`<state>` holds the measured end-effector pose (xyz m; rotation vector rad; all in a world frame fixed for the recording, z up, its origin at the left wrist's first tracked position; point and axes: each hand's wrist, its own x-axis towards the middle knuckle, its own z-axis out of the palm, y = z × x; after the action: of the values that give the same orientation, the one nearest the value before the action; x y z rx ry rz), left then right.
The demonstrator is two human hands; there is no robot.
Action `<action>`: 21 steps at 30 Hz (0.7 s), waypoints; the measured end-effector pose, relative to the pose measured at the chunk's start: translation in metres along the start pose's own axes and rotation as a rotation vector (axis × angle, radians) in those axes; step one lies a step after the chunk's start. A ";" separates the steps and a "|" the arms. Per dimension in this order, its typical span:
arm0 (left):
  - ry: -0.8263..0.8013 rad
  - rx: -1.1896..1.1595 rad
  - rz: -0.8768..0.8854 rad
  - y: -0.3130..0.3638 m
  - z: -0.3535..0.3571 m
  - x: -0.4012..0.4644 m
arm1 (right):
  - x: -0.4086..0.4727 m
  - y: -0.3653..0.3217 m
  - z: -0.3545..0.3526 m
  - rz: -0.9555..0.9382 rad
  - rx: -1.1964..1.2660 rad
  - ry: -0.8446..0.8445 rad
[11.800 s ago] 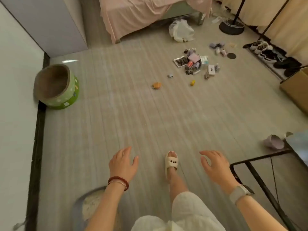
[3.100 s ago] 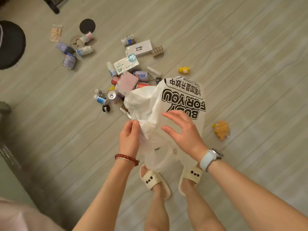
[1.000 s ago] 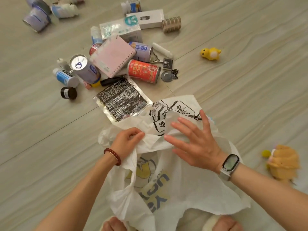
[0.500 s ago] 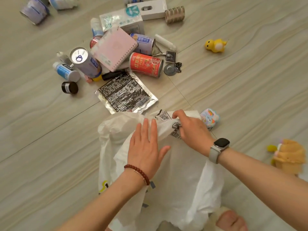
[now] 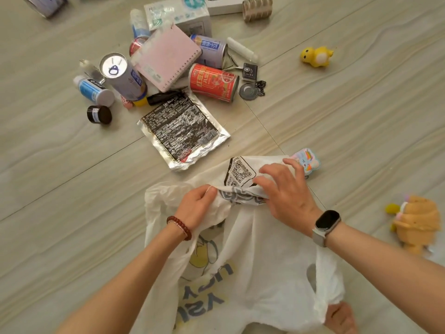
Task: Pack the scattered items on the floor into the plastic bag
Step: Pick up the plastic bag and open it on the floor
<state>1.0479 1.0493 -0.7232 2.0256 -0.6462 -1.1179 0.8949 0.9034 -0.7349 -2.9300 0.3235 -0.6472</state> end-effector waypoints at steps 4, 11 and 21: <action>0.032 -0.210 -0.173 0.006 -0.011 0.010 | 0.003 -0.026 -0.005 -0.213 0.001 0.033; 0.374 0.737 0.371 -0.004 -0.006 -0.003 | 0.014 0.000 0.010 0.151 -0.003 -0.779; 0.076 1.092 0.645 -0.048 0.003 0.006 | 0.025 0.009 0.013 0.164 0.077 -0.773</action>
<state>1.0528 1.0733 -0.7650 2.3351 -1.9962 -0.2614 0.9210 0.8902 -0.7383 -2.7665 0.4153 0.4838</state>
